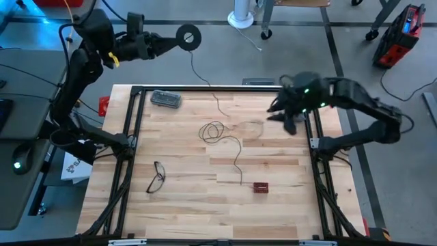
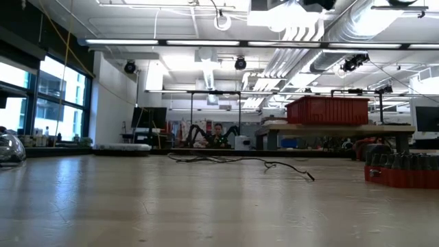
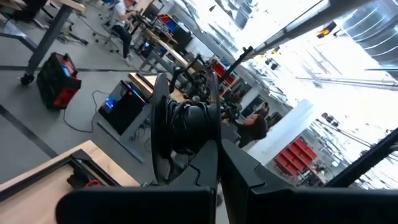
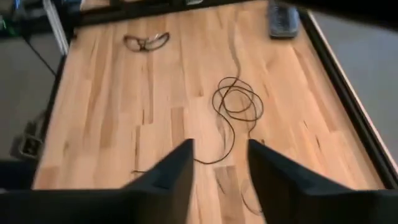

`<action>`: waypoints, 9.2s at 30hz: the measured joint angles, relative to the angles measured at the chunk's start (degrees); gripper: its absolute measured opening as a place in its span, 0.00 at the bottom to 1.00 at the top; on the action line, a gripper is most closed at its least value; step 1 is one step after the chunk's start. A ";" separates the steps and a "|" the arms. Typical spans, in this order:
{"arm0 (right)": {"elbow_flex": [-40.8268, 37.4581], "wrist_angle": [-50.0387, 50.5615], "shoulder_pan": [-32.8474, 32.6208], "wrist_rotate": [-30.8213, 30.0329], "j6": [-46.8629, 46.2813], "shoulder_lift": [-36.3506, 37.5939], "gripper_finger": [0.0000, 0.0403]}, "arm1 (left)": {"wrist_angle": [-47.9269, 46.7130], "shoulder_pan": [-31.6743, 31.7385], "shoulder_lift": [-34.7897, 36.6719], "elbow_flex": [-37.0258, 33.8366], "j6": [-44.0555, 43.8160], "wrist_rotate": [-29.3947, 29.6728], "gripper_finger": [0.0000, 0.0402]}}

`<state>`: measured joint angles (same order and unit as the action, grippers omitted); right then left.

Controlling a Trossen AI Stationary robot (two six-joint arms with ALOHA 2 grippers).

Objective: Coil cords
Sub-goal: Uncoil the black wire from the spool

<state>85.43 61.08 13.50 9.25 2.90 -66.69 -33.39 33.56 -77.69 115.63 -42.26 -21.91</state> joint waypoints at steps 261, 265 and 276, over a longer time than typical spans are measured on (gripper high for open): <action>0.02 -28.22 25.87 -2.97 -6.82 15.59 0.00 | -4.79 -16.16 -0.45 -0.07 -6.23 1.26 0.00; 0.06 -23.75 21.17 4.31 -11.22 15.13 0.00 | 9.82 -10.16 -1.80 -0.07 -3.86 1.51 0.00; 0.04 -14.00 1.67 4.42 -9.55 4.05 0.00 | 30.01 -3.55 -3.18 -0.07 -7.51 -0.58 0.00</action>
<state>85.47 47.08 15.17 13.67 -6.65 -62.64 -3.38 30.01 -80.88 115.57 -49.77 -22.49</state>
